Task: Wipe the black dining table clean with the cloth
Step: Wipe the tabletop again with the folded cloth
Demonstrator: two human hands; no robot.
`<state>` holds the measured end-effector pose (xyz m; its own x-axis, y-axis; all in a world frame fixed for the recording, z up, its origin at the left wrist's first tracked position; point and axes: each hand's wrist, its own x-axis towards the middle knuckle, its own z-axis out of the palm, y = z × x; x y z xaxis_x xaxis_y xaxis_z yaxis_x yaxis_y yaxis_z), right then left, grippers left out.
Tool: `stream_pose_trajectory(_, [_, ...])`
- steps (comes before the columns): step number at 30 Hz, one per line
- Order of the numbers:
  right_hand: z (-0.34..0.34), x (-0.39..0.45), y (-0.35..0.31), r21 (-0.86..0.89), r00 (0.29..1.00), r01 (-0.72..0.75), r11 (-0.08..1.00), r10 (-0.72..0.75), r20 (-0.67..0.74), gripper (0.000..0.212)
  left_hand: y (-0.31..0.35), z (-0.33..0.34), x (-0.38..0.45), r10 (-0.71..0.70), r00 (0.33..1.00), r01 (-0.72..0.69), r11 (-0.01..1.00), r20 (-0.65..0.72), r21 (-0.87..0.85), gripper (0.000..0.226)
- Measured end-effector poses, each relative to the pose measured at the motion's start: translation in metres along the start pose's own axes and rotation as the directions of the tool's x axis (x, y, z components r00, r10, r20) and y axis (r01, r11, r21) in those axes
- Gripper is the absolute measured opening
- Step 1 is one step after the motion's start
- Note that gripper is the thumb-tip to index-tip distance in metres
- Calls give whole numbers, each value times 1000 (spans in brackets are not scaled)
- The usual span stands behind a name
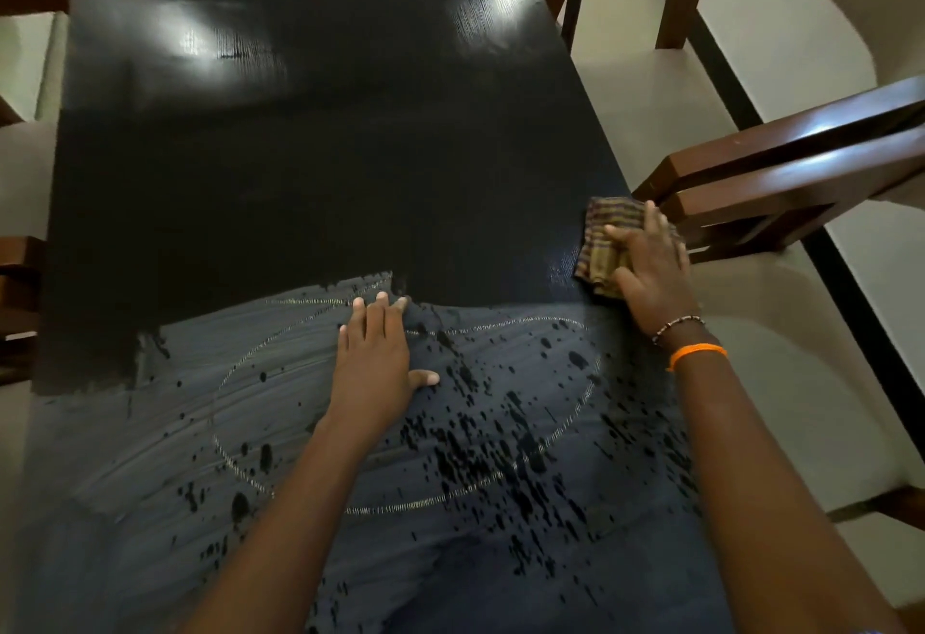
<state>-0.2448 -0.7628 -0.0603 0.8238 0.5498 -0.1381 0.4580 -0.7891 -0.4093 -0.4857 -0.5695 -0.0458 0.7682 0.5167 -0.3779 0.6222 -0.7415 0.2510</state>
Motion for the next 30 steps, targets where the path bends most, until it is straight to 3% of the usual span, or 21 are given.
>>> stream_pose_trajectory(4, [5,-3,-9,-60,996,-90,994,88,-32,80,-2,2,0,-7,999,3,997,-48,-78,95])
stream_pose_trajectory(7, [23,-10,-29,-206,998,-69,976,66,-20,73,-8,3,-2,0,995,-16,988,-102,-154,93])
stream_pose_trajectory(13, [67,-26,-112,-239,991,132,962,-124,48,76,-40,6,-24,-35,973,-19,973,-229,-231,91])
stream_pose_trajectory(19, [122,-41,-216,-214,946,321,923,-300,125,74,-106,-1,-60,-212,945,131,944,-249,-304,95])
stream_pose_trajectory(30, [213,-92,-402,-172,785,607,776,-552,281,73,-229,-2,-136,-502,838,384,821,-216,-422,99])
